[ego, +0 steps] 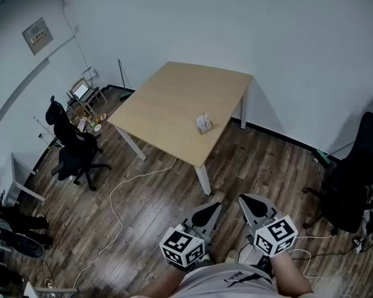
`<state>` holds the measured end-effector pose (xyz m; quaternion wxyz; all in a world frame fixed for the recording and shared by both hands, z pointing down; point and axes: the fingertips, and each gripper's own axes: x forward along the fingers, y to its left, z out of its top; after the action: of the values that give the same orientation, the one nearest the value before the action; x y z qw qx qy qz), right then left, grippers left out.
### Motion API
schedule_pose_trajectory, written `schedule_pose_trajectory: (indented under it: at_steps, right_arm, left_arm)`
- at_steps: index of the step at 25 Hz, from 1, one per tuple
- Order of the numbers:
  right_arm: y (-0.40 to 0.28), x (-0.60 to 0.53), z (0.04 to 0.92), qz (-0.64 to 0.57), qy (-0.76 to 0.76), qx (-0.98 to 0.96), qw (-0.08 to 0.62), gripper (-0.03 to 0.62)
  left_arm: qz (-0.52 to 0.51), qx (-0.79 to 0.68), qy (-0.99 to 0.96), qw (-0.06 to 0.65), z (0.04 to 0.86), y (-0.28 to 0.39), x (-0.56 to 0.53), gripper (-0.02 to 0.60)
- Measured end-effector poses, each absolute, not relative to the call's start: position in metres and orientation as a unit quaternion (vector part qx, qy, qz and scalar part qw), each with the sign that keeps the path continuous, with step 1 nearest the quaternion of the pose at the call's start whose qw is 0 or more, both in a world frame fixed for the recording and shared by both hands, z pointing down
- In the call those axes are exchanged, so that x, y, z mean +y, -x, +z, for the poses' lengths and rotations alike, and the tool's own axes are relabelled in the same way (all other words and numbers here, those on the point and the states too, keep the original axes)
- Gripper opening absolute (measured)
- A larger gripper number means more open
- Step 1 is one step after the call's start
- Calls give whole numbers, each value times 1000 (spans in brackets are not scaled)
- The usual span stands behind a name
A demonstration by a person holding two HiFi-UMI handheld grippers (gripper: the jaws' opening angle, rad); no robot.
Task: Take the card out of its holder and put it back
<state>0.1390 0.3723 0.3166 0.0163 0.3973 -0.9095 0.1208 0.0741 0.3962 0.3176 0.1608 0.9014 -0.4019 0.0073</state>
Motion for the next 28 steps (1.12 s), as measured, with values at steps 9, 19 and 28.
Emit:
schedule_pose_trajectory:
  at_steps: [9,19,28]
  right_arm:
    - [-150,377,322,127,-382,-915,10,12]
    - [-150,370,328,153,-365,-918,-14,12]
    - [-134,329,337,159,-367,-916,-12,12]
  left_arm:
    - [5,-405,-899,167,323,-87,401,12]
    - [5,-439,-882,170,330,-67,389,12]
    - [-4,-443,-879,177,344,-51,340,14]
